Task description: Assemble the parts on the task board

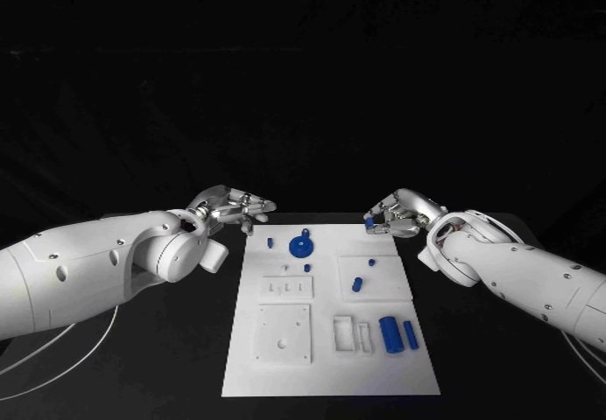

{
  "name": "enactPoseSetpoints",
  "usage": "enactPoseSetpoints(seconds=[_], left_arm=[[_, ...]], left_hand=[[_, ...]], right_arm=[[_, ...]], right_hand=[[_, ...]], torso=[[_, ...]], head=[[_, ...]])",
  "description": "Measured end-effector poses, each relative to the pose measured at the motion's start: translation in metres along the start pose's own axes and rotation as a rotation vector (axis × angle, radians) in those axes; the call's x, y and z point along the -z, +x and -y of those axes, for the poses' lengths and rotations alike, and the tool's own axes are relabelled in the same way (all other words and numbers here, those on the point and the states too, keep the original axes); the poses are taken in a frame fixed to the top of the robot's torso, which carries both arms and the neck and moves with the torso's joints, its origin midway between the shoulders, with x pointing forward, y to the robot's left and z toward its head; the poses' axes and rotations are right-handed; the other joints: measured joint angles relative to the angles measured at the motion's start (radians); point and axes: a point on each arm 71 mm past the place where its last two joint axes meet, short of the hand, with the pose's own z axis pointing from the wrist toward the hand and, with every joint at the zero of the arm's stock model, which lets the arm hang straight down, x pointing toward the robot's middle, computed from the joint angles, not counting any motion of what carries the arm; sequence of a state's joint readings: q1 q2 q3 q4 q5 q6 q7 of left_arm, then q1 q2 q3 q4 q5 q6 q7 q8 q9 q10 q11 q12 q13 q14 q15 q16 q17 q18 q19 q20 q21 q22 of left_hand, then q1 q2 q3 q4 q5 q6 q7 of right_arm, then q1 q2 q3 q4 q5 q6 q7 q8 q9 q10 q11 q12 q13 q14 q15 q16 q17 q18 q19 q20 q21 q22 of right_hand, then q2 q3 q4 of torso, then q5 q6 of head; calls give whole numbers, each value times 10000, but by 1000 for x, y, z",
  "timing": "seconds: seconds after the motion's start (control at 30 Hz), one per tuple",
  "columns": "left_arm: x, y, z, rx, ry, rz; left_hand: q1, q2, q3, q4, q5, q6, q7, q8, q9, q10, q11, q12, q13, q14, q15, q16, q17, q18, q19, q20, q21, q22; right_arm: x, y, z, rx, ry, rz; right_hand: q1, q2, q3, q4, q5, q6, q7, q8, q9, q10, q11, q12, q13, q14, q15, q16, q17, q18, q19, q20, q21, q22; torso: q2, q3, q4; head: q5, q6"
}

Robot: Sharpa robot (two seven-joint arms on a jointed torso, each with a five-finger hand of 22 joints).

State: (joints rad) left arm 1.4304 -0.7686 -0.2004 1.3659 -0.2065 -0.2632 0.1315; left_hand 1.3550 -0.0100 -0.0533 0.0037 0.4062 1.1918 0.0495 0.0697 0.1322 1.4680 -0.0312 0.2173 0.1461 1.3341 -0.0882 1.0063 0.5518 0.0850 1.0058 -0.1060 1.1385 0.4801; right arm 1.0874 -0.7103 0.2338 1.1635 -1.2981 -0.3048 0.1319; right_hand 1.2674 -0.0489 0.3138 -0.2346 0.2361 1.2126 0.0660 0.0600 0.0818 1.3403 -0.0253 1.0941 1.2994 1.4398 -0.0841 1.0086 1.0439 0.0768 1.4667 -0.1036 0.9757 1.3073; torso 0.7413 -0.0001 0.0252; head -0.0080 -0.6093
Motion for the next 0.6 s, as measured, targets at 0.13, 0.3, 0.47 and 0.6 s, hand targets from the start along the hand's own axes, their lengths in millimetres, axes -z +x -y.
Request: enactPoseSetpoints(seconds=[0.13,0.3,0.47,0.6], left_arm=[[-7,3,8,-76,-321,-408],[-16,11,18,-392,-836,-642],[-26,28,24,-973,-1702,-830],[-30,37,23,-1479,-2308,-833]], left_hand=[[11,-11,172,-170,341,176,-68,0,240,-18,-88,504,438,-70,-69,629,434,-2,-69,-69,111,127],[-469,-36,-35,-21,-699,283,-175,0,555,-30,-101,859,797,-104,-104,936,622,-155,-105,-105,113,188],[-997,-253,-197,556,-1506,447,-227,-1,1000,-28,-175,1056,1021,-138,-137,1046,653,-155,-159,-158,113,211],[-1155,-411,20,1125,-1738,360,-141,-1,1074,-29,-174,377,692,-179,-102,725,411,-156,-217,-101,-53,134]], right_arm=[[-5,0,-20,-17,-396,-66],[-9,3,-37,9,-669,-253],[-14,13,-55,37,-878,-557],[-17,20,-67,123,-998,-780]], right_hand=[[0,-1,70,70,41,-3,2,-35,0,0,0,0,15,0,0,0,2,0,0,0,0,0],[42,-42,148,183,41,-6,3,-29,0,0,1,0,24,0,1,0,1,0,0,0,0,0],[1,-83,135,196,117,10,-18,9,0,0,1,0,23,0,1,-40,0,0,0,0,0,0],[14,-148,235,296,118,-3,-33,9,1,0,1,0,23,0,1,-39,-1,1,0,1,-58,0]], torso=[[-86,-20,4],[-201,-40,17],[-290,-46,42],[-343,-57,39]], head=[[46,11],[88,-4],[96,-64],[81,-64]])
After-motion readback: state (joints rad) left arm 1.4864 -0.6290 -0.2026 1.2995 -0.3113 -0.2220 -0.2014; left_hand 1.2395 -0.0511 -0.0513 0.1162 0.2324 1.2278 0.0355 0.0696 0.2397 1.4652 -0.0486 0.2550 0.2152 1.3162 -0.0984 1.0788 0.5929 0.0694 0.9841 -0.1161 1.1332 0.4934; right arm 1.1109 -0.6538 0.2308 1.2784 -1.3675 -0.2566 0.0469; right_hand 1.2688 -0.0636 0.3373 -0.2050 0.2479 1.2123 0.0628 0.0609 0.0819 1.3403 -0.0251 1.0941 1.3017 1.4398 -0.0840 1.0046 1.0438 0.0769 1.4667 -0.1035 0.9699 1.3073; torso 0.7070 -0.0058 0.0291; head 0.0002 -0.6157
